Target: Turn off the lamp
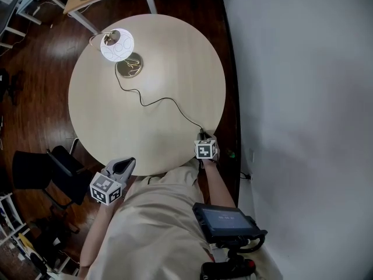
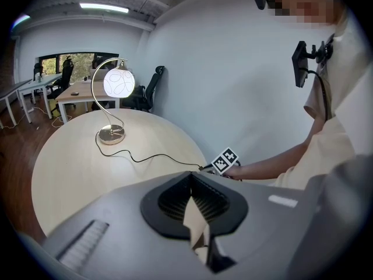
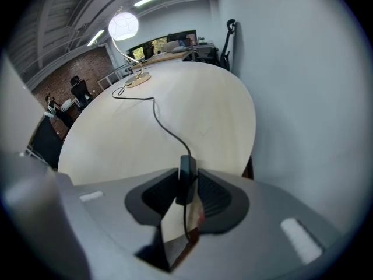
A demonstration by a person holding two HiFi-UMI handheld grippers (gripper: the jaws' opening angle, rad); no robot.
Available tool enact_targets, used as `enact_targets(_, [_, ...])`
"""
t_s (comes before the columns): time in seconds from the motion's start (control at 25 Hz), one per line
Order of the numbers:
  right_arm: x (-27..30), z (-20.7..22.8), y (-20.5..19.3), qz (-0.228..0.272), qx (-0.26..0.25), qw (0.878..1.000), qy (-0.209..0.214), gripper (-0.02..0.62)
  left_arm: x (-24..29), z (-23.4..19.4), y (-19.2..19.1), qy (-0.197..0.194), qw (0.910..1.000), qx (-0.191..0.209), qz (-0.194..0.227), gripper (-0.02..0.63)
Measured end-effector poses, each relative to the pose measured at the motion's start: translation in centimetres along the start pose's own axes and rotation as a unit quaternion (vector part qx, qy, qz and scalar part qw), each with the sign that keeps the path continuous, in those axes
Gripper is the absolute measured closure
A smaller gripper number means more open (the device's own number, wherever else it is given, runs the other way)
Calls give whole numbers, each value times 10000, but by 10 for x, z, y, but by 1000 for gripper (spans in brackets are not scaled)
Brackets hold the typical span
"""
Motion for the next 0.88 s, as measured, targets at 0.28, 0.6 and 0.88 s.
enact_targets(0.28, [0,0,3,5,-16,10000,-58,488,-1,-1,-1,50,10000,-66,34,606])
enact_targets(0.6, [8,-2,5,-154,-112,9997,-120,477,2,1,-2,35,9999,-95,34,606])
enact_targets(0.88, [8,-2,7,-272,-215,9990,-285,491,6,4,-1,-18,10000,-59,21,606])
Point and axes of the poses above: the fingertips, and each gripper's own axes: x forward along the fingers, z to its right, y out of its top, the point moved 1 cm from there along -x, backward along the fingers, and after that the axes turned 3 degrees about -x, right-handed, at the moved point
